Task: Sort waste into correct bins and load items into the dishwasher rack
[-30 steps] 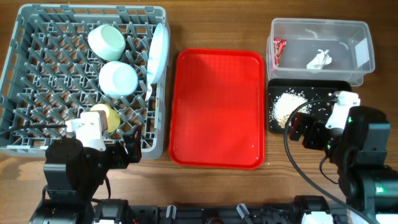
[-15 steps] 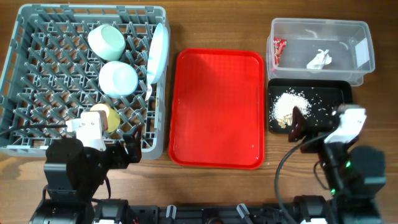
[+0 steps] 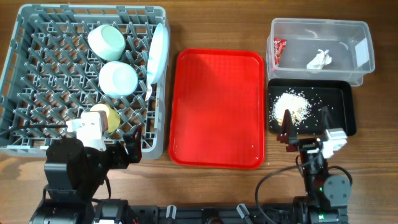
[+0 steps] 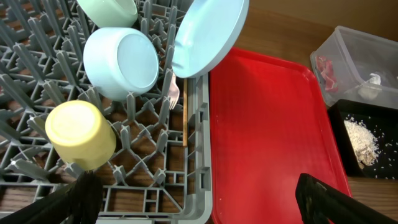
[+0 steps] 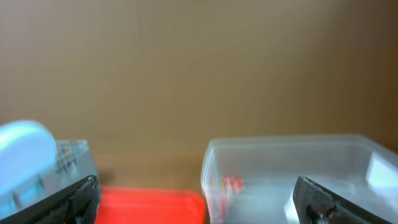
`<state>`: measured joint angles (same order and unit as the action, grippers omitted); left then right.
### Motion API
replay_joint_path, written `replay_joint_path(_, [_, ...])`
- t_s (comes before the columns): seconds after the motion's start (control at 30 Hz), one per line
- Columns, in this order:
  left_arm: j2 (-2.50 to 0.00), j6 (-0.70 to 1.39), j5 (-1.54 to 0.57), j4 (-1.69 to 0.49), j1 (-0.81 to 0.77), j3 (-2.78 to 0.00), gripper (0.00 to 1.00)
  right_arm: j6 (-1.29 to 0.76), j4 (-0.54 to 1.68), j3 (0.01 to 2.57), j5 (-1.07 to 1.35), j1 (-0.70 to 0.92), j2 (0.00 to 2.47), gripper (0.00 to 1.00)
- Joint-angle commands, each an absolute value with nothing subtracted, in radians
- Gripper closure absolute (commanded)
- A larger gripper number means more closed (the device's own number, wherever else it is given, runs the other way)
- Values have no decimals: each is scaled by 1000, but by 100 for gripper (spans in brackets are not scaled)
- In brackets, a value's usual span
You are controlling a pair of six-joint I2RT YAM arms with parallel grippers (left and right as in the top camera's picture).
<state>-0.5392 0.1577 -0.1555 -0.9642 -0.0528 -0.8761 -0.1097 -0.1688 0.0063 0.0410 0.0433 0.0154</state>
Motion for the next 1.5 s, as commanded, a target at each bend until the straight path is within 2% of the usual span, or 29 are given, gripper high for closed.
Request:
replay_joint_path(0.0, [-536, 138, -167, -962, -57, -873, 0, -79, 6, 6, 35, 47, 3, 0])
replay_joint_path(0.83, [-536, 138, -167, -962, -57, -873, 0, -78, -2, 5, 48, 47, 4, 0])
replay_joint_path(0.97, [-504, 134, -148, -977, -14, -850, 0, -79, -2, 5, 48, 47, 4, 0])
replay_joint_path(1.13, [-349, 138, -184, -791, 57, -603, 0, -78, -2, 5, 48, 47, 4, 0])
replay_joint_path(1.47, [-36, 190, -198, -171, 57, -133, 0, -78, -2, 5, 48, 47, 4, 0])
